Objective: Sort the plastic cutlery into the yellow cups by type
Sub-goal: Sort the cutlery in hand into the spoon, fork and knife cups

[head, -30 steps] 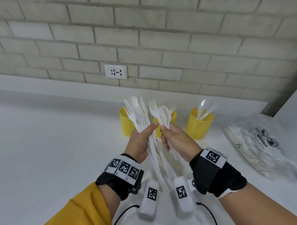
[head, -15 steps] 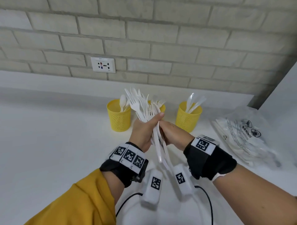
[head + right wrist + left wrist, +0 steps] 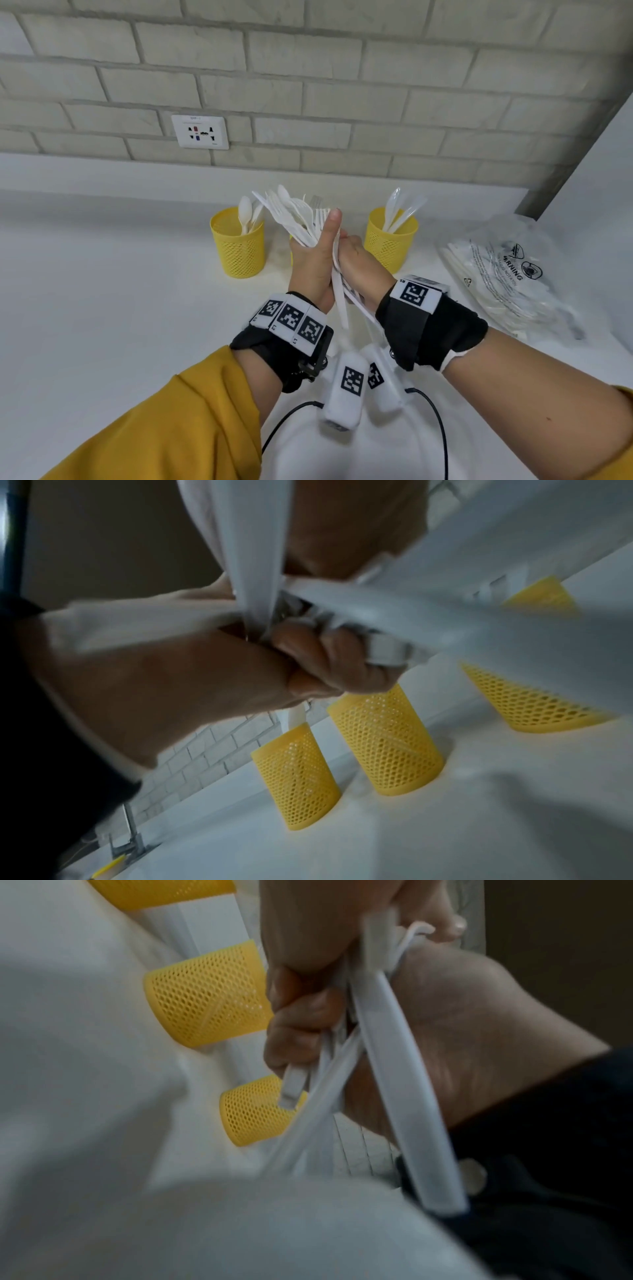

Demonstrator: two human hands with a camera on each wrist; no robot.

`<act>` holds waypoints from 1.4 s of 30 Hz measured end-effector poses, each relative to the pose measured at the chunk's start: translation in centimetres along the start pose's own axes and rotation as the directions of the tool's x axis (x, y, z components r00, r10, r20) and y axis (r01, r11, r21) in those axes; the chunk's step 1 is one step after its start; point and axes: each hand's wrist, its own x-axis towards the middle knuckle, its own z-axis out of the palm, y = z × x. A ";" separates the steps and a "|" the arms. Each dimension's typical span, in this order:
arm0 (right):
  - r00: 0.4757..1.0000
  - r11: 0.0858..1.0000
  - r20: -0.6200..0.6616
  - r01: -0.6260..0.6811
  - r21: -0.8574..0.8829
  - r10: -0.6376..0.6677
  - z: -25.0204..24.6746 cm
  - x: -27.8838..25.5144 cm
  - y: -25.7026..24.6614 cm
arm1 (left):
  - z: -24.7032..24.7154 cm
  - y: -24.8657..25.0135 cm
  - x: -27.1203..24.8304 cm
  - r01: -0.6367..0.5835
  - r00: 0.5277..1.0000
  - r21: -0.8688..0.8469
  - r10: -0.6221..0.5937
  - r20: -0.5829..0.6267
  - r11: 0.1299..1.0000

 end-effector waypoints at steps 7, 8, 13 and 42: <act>0.987 1.000 0.163 0.012 0.009 -0.013 -1.5 0.2 0.7 | 0.5 -0.8 0.0 -0.019 0.998 0.083 0.014 0.065 0.996; 0.979 0.998 0.201 0.031 0.060 -0.043 -1.7 -0.3 0.5 | 0.5 -0.7 0.1 -0.041 0.998 0.102 0.036 0.045 0.994; 0.938 0.936 0.086 0.343 -0.082 -0.336 -3.4 -3.0 -0.4 | 0.1 0.3 1.0 -0.106 0.994 0.074 0.108 -0.027 0.992; 0.873 0.431 0.182 0.393 -0.812 -0.453 -4.2 -6.2 1.0 | -1.6 2.4 3.6 -0.105 0.903 -0.133 0.039 -0.427 0.986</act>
